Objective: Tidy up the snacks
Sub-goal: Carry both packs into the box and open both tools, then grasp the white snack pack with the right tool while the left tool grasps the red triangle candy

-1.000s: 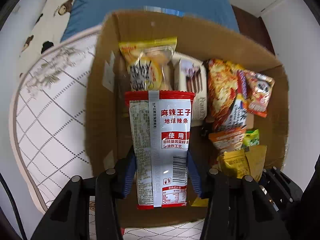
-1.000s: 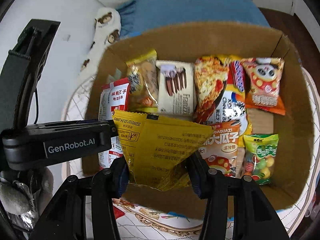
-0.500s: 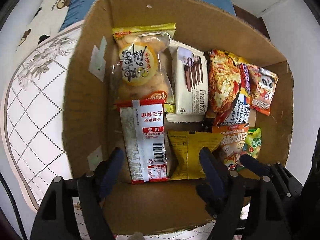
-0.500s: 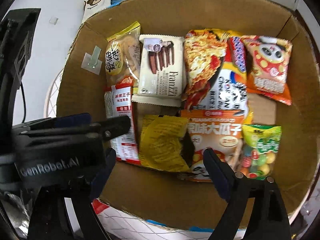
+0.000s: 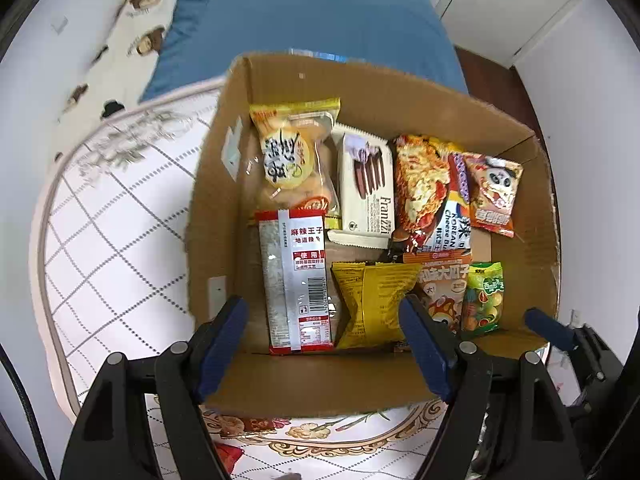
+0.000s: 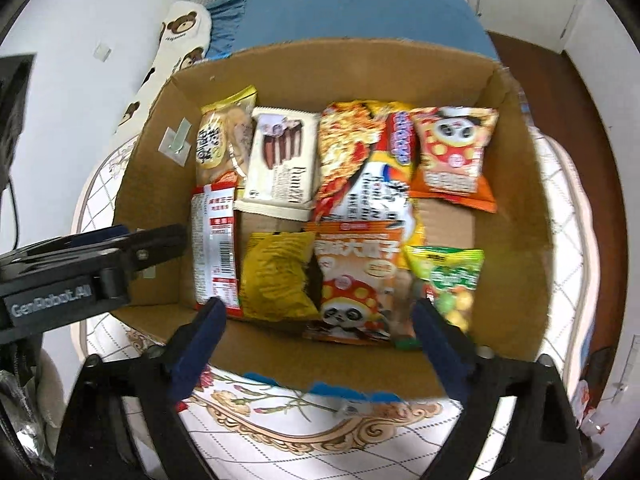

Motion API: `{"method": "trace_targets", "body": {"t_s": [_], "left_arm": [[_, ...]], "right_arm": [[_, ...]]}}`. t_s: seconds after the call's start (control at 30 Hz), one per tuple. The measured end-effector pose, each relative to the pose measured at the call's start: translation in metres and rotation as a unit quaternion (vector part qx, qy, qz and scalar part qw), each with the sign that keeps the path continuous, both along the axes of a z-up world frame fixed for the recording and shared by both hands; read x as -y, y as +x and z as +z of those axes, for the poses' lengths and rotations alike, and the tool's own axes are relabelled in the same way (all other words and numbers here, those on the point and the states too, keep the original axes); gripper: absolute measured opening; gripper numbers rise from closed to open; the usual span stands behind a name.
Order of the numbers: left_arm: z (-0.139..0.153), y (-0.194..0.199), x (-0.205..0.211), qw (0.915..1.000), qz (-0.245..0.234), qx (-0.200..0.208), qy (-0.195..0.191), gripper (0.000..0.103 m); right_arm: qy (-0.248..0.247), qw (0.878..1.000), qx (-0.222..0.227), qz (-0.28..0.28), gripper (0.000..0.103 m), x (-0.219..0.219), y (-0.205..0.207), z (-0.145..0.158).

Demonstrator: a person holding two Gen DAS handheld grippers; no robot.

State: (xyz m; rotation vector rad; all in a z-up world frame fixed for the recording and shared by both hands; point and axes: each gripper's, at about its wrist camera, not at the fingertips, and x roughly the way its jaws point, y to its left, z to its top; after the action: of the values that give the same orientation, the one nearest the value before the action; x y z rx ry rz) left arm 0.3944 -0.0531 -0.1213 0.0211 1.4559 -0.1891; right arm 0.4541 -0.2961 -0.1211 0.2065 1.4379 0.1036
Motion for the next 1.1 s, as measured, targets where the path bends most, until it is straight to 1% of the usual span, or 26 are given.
{"method": "trace_targets", "body": {"t_s": [0.13, 0.27, 0.47, 0.63, 0.93, 1.1], "left_arm": [[0.02, -0.019, -0.002, 0.9993, -0.004, 0.037, 0.0, 0.077], [0.039, -0.043, -0.002, 0.9969, -0.01, 0.078, 0.005, 0.077], [0.064, -0.078, -0.003, 0.9912, -0.013, 0.131, 0.008, 0.077], [0.086, -0.11, -0.002, 0.9835, -0.016, 0.18, 0.01, 0.077], [0.122, -0.158, 0.006, 0.9712, -0.023, 0.237, -0.002, 0.077], [0.132, -0.176, 0.007, 0.9677, -0.013, 0.252, -0.01, 0.077]], "right_arm": [[-0.021, 0.999, 0.024, -0.011, 0.099, 0.009, -0.014, 0.014], [-0.041, 0.998, 0.051, -0.018, 0.099, 0.017, -0.033, 0.028], [-0.064, 0.992, 0.1, -0.032, 0.099, 0.024, -0.064, 0.055], [-0.078, 0.986, 0.139, -0.042, 0.1, 0.027, -0.089, 0.077], [-0.091, 0.974, 0.202, -0.052, 0.1, 0.029, -0.136, 0.121], [-0.08, 0.969, 0.227, -0.056, 0.1, 0.029, -0.16, 0.142]]}}
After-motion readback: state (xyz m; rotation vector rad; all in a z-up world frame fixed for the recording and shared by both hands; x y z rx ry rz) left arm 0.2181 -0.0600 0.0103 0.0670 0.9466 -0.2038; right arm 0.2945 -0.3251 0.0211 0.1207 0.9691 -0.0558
